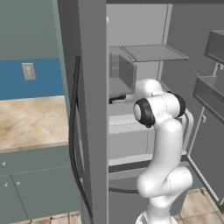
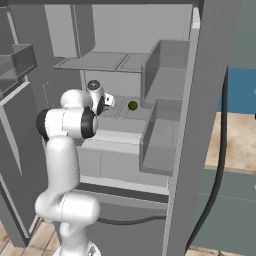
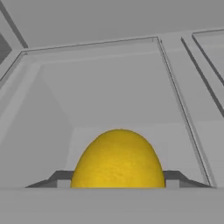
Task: Grab the lemon and lime from the fridge, place them in the blender, close the lid, and turn on the blender to create a marinade.
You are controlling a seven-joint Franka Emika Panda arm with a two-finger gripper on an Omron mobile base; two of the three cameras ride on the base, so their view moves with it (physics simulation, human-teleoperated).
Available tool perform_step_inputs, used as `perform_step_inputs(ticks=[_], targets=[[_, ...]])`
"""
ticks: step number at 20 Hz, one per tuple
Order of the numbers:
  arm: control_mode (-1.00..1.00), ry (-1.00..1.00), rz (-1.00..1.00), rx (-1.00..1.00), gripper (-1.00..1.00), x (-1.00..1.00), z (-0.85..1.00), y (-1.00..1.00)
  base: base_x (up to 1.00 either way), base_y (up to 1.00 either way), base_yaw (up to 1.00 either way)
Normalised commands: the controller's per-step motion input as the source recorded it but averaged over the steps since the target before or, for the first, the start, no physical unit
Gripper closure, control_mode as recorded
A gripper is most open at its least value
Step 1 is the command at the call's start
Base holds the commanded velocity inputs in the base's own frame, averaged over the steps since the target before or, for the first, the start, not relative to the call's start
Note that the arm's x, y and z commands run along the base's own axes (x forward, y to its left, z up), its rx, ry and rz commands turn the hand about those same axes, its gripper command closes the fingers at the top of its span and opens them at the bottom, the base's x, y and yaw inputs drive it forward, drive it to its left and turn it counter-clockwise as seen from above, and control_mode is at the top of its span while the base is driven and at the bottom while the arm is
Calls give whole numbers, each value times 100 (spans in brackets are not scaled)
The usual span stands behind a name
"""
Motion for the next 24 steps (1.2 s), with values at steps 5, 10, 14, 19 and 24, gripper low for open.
perform_step_inputs(ticks=[5,10,14,19,24], targets=[[-100,10,0,14,100,-73,64,-47,0,0,0],[-100,0,-2,2,100,-95,9,-51,0,0,0],[-100,0,-2,0,100,-100,1,-51,0,0,0],[-100,4,-3,0,100,-100,14,-36,0,0,0],[-100,11,-1,0,100,-100,19,-19,0,0,0]])
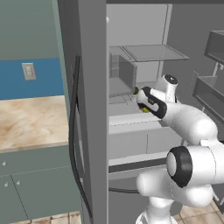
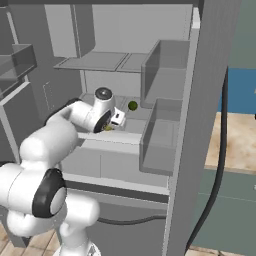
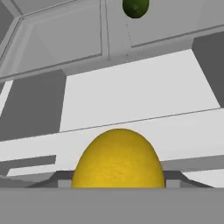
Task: Grab the lemon and lime from the fridge, place them in the blender, close the lid, and turn on the blender to create a marinade.
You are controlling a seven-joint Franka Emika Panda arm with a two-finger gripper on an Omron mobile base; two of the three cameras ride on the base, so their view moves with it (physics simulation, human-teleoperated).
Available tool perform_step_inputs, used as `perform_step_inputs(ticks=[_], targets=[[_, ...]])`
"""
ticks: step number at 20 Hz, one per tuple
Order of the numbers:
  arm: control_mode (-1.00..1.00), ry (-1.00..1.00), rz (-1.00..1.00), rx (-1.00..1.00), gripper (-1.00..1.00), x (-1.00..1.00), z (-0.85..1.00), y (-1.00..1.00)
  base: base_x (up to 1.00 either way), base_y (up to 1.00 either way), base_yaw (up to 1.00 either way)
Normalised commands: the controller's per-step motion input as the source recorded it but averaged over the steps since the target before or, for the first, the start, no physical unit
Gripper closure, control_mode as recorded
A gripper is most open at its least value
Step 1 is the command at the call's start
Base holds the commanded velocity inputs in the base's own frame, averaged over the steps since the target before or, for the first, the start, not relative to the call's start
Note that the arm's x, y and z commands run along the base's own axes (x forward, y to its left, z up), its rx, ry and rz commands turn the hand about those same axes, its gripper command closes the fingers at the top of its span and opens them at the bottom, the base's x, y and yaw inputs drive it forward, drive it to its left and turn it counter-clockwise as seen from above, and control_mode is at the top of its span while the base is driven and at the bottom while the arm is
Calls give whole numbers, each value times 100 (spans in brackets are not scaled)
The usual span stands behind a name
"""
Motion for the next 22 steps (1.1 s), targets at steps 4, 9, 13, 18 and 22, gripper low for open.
perform_step_inputs(ticks=[4,9,13,18,22], targets=[[-100,8,-2,0,100,-100,20,-1,0,0,0],[-100,10,0,-1,100,-99,-2,-4,0,0,0],[-100,0,-1,0,100,-100,-36,-14,0,0,0],[-100,9,-4,0,100,-46,-42,0,0,0,0],[100,5,0,0,100,-8,-13,3,-38,9,0]])
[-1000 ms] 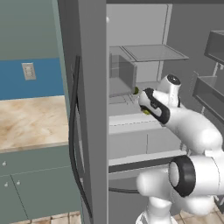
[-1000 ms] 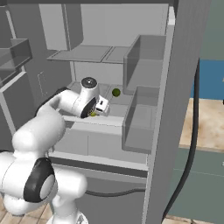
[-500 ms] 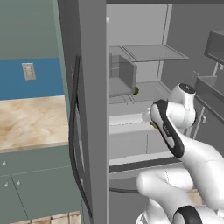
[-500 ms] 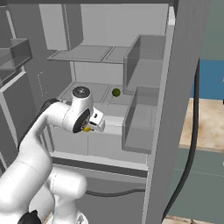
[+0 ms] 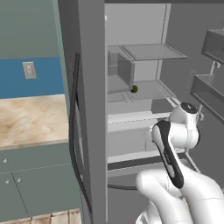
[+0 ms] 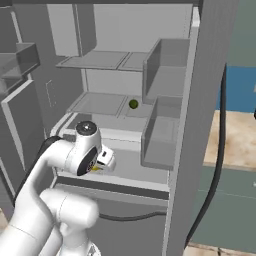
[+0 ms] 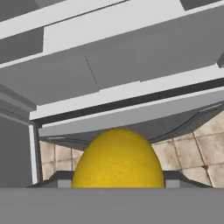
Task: Grab the lemon and lime from the fridge, place them in the blender, close the lid, and turn on the blender to create a marinade.
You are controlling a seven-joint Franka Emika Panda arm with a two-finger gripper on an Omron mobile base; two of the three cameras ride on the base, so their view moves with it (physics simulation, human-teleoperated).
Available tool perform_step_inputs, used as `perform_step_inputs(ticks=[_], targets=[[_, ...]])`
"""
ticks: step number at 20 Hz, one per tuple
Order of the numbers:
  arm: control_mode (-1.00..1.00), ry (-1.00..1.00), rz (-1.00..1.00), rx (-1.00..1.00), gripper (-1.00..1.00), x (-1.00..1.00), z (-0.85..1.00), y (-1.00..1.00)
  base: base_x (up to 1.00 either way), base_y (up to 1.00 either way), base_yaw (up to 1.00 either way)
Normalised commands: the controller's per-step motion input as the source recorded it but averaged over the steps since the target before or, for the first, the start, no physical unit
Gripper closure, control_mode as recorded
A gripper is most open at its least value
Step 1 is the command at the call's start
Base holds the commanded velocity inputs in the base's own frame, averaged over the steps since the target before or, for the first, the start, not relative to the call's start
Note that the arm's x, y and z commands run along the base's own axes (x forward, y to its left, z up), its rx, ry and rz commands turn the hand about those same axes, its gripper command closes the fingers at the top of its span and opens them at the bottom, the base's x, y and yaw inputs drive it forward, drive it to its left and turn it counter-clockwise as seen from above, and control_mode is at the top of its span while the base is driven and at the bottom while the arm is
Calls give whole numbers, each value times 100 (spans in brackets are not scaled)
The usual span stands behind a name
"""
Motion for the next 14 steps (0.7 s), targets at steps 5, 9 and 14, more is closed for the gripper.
perform_step_inputs(ticks=[5,9,14], targets=[[100,0,0,0,100,0,0,0,-100,13,0],[100,0,0,0,100,0,0,0,-100,1,-1],[100,0,0,0,100,0,0,0,-95,34,1]])
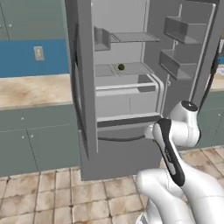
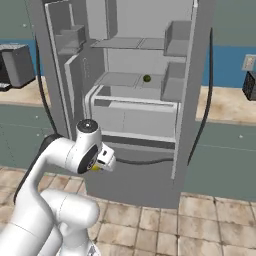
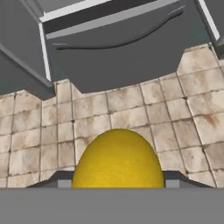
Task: Grab the lemon and lime from the fridge, place them in the blender, close the lid, and turn on the blender to create a marinade.
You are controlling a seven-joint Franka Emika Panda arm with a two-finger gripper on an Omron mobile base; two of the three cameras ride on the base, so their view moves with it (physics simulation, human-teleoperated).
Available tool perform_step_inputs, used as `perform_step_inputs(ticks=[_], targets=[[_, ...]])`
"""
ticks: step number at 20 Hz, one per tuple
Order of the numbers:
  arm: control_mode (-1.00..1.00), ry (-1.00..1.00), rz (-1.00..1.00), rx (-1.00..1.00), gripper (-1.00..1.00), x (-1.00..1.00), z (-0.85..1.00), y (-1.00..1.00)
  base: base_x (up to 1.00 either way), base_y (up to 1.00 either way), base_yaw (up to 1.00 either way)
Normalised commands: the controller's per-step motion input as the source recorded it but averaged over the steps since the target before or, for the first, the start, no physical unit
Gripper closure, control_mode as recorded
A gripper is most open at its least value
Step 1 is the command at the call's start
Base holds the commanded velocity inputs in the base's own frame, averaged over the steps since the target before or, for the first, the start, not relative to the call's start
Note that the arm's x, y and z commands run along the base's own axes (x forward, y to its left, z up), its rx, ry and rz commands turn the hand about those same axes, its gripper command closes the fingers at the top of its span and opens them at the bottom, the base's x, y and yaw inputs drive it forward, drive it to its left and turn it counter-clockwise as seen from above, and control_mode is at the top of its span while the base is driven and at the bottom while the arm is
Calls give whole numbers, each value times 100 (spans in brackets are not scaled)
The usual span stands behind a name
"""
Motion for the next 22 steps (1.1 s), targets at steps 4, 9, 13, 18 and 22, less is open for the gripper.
perform_step_inputs(ticks=[4,9,13,18,22], targets=[[100,0,0,0,100,0,0,0,-72,55,6],[100,0,0,0,100,0,0,0,-67,39,2],[100,0,0,0,100,0,0,0,-66,48,0],[100,0,0,0,100,0,0,0,-56,35,0],[100,0,0,0,100,0,0,0,-22,0,-39]])
